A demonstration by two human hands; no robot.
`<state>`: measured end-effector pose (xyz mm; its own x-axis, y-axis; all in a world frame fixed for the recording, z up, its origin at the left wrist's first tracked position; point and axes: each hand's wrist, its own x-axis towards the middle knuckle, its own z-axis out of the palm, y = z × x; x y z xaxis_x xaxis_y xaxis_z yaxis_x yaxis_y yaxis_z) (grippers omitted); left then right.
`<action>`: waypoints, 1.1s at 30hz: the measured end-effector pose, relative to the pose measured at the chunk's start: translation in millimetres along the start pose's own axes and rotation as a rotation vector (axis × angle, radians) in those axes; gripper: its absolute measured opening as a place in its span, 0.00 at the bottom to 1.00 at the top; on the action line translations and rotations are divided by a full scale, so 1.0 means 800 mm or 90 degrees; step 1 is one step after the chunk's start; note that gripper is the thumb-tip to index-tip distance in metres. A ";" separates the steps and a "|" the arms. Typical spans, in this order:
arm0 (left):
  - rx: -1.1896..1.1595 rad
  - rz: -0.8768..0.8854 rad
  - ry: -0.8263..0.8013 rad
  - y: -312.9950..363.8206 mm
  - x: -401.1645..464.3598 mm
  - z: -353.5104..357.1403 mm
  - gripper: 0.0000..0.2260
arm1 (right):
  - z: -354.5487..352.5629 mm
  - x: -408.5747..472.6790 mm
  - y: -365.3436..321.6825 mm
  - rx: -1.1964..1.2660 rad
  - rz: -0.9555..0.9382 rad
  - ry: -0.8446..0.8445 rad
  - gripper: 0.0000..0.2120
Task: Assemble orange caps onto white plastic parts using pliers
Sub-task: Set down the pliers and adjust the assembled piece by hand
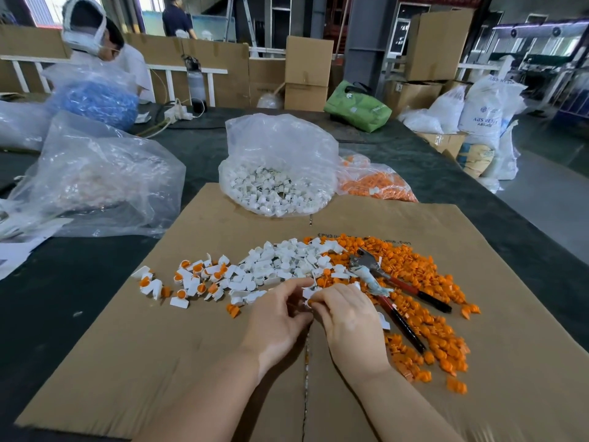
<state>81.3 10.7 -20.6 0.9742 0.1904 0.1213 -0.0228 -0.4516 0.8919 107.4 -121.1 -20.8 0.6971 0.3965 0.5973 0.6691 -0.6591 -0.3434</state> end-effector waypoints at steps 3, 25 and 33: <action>0.024 0.011 0.034 0.001 0.000 0.002 0.19 | -0.001 -0.001 0.002 0.008 0.005 0.031 0.07; 0.147 0.074 0.056 -0.003 -0.003 0.008 0.13 | -0.004 -0.004 -0.002 0.013 -0.024 0.000 0.06; 0.115 0.049 0.075 -0.001 -0.005 0.008 0.10 | -0.004 -0.003 -0.003 0.029 0.001 0.022 0.02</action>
<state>78.6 4.3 -24.6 0.9380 0.2448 0.2454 -0.0455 -0.6149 0.7873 103.6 -122.1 -19.0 0.6892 0.3733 0.6210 0.6798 -0.6297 -0.3759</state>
